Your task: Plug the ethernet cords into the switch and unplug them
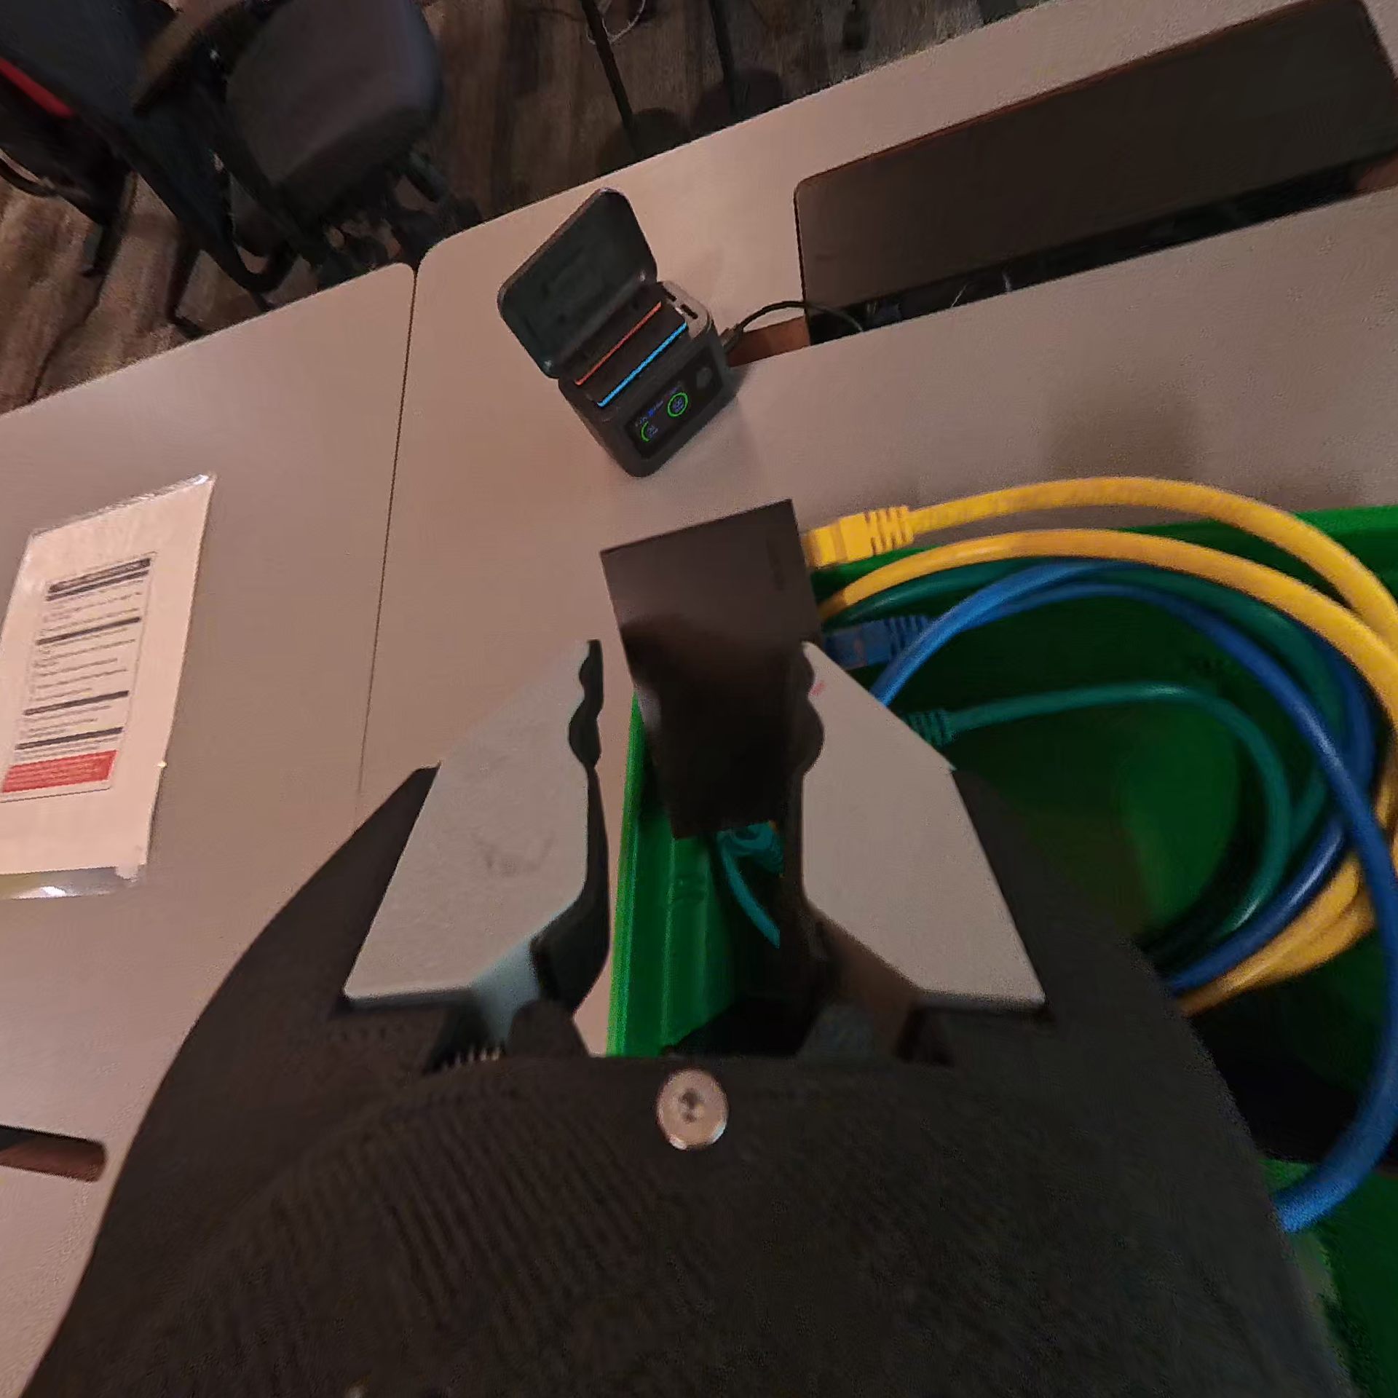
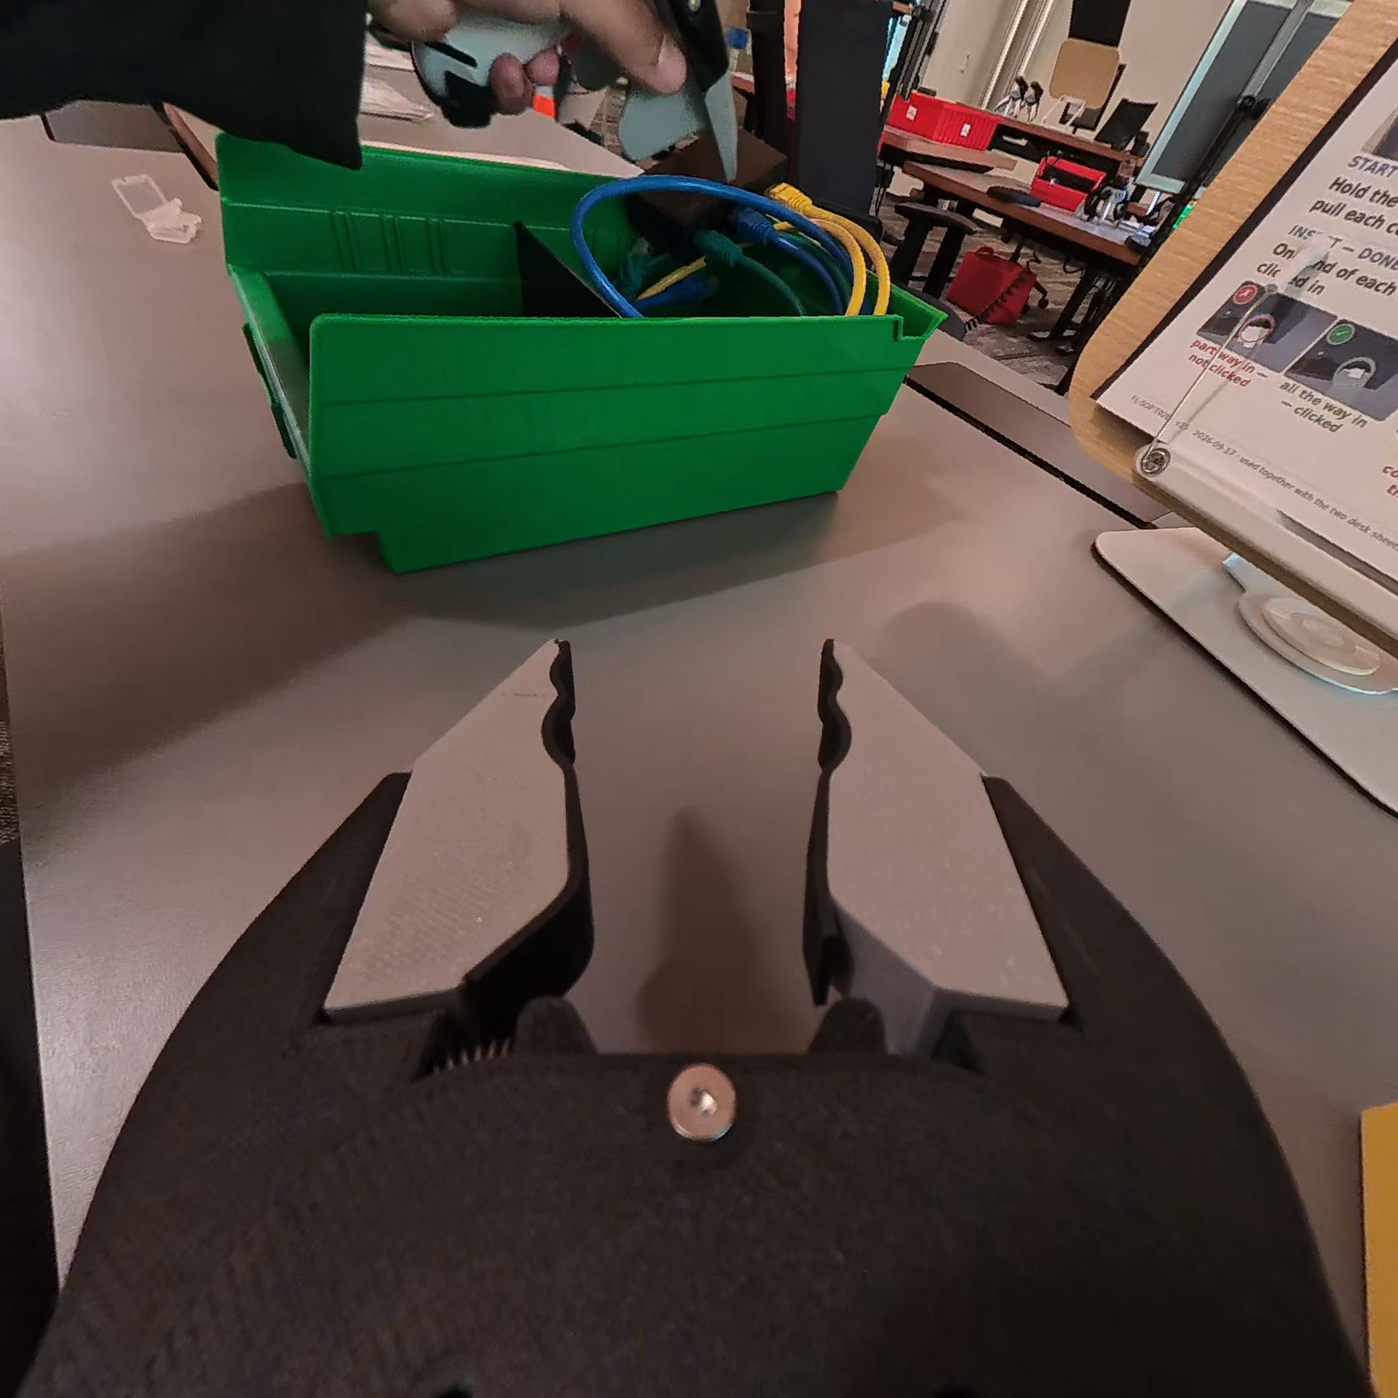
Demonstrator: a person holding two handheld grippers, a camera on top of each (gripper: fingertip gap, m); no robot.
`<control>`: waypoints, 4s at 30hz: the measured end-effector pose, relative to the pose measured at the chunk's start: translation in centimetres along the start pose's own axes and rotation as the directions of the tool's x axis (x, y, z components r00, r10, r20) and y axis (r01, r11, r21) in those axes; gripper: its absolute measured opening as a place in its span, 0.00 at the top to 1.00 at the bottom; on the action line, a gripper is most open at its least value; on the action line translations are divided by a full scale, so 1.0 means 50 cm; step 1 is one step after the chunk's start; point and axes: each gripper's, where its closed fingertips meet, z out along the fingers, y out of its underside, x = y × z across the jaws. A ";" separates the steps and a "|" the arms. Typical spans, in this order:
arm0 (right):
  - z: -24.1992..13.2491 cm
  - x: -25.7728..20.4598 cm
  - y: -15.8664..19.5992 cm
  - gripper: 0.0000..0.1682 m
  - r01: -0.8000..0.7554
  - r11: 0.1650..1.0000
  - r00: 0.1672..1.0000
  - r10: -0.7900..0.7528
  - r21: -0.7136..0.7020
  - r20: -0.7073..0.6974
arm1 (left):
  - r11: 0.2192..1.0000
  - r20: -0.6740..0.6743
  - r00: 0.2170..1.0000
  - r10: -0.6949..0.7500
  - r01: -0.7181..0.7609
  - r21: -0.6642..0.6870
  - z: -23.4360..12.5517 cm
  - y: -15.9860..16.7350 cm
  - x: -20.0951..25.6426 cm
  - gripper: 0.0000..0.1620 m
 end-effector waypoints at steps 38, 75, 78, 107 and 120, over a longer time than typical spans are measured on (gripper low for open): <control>-0.004 -0.008 -0.003 0.64 -0.004 1.000 1.000 0.003 0.014 0.024 | 0.997 0.046 0.997 0.059 -0.057 -0.056 0.010 -0.006 -0.015 0.75; -0.003 -0.010 -0.010 0.65 0.001 1.000 1.000 -0.002 0.026 0.029 | 0.890 0.443 0.833 0.333 -0.433 0.146 -0.105 -0.132 -0.077 0.64; -0.003 -0.009 -0.010 0.65 0.005 1.000 1.000 -0.006 0.026 0.025 | 0.847 0.515 0.769 0.378 -0.511 0.142 -0.162 -0.162 -0.080 0.64; -0.034 0.025 -0.046 0.66 -0.050 0.989 0.998 0.054 0.139 -0.022 | 0.602 0.663 0.690 0.290 -0.670 0.433 -0.815 -0.362 0.070 0.64; -0.279 0.071 -0.273 0.68 -0.212 0.835 0.977 0.184 0.508 0.106 | 0.266 0.646 0.671 0.364 -0.740 0.618 -0.688 -0.024 0.416 0.64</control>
